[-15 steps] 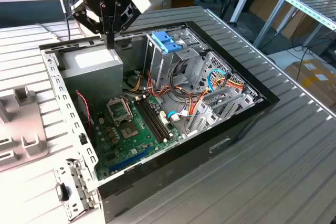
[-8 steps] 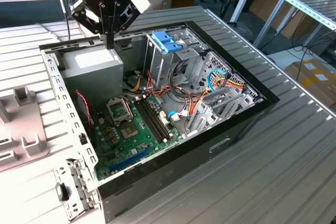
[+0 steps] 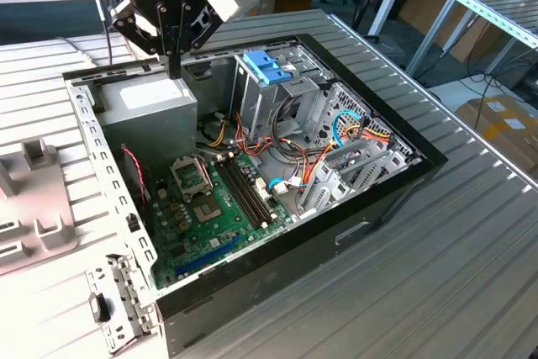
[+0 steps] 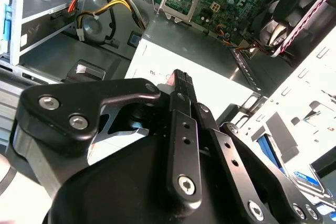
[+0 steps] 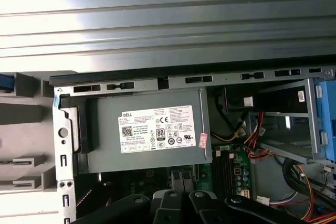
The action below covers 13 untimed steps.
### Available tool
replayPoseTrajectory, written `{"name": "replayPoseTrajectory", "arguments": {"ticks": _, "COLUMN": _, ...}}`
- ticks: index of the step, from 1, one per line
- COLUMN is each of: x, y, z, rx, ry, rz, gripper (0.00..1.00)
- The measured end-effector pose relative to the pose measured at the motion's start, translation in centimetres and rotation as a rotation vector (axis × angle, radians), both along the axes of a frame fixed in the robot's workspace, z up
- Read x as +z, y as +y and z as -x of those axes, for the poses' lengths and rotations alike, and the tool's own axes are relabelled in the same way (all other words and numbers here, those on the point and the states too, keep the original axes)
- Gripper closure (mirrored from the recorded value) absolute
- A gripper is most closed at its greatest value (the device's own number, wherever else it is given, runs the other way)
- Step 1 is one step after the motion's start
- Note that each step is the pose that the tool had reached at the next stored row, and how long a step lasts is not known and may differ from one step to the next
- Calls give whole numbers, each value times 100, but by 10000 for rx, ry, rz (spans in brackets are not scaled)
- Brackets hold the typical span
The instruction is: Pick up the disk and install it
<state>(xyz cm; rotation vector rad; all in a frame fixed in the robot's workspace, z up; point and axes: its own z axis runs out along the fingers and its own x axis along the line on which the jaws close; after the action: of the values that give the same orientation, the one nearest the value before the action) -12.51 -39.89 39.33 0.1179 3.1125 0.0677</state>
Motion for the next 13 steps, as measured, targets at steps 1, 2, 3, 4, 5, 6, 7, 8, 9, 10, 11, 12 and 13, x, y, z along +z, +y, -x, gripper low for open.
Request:
{"name": "replayPoseTrajectory", "arguments": {"ticks": 1, "x": 0, "y": 0, "z": 1, "rx": -1, "ry": 0, "rz": 0, "gripper": 89}}
{"name": "replayPoseTrajectory", "arguments": {"ticks": 2, "x": 0, "y": 0, "z": 5, "rx": -1, "ry": 0, "rz": 0, "gripper": 89}}
{"name": "replayPoseTrajectory", "arguments": {"ticks": 3, "x": 0, "y": 0, "z": 8, "rx": -1, "ry": 0, "rz": 0, "gripper": 89}}
{"name": "replayPoseTrajectory", "arguments": {"ticks": 4, "x": 0, "y": 0, "z": 12, "rx": 0, "ry": 1, "rz": 1, "gripper": 89}}
{"name": "replayPoseTrajectory", "arguments": {"ticks": 5, "x": 0, "y": 0, "z": 17, "rx": 0, "ry": 0, "rz": 0, "gripper": 89}}
{"name": "replayPoseTrajectory", "arguments": {"ticks": 6, "x": 0, "y": 0, "z": 22, "rx": 0, "ry": 0, "rz": 0, "gripper": 89}}
{"name": "replayPoseTrajectory", "arguments": {"ticks": 7, "x": 0, "y": 0, "z": 27, "rx": -1, "ry": 0, "rz": 0, "gripper": 89}}
{"name": "replayPoseTrajectory", "arguments": {"ticks": 8, "x": 0, "y": 0, "z": 29, "rx": 0, "ry": 0, "rz": 0, "gripper": 89}}
{"name": "replayPoseTrajectory", "arguments": {"ticks": 9, "x": 0, "y": 0, "z": 32, "rx": -1, "ry": 0, "rz": 1, "gripper": 89}}
{"name": "replayPoseTrajectory", "arguments": {"ticks": 10, "x": 0, "y": 0, "z": 37, "rx": 0, "ry": 0, "rz": 0, "gripper": 89}}
{"name": "replayPoseTrajectory", "arguments": {"ticks": 11, "x": 0, "y": 0, "z": 40, "rx": 0, "ry": 0, "rz": 0, "gripper": 89}}
{"name": "replayPoseTrajectory", "arguments": {"ticks": 12, "x": 0, "y": 0, "z": 43, "rx": 1, "ry": 0, "rz": 1, "gripper": 89}}
{"name": "replayPoseTrajectory", "arguments": {"ticks": 13, "x": 0, "y": 0, "z": 46, "rx": 0, "ry": 0, "rz": 0, "gripper": 89}}
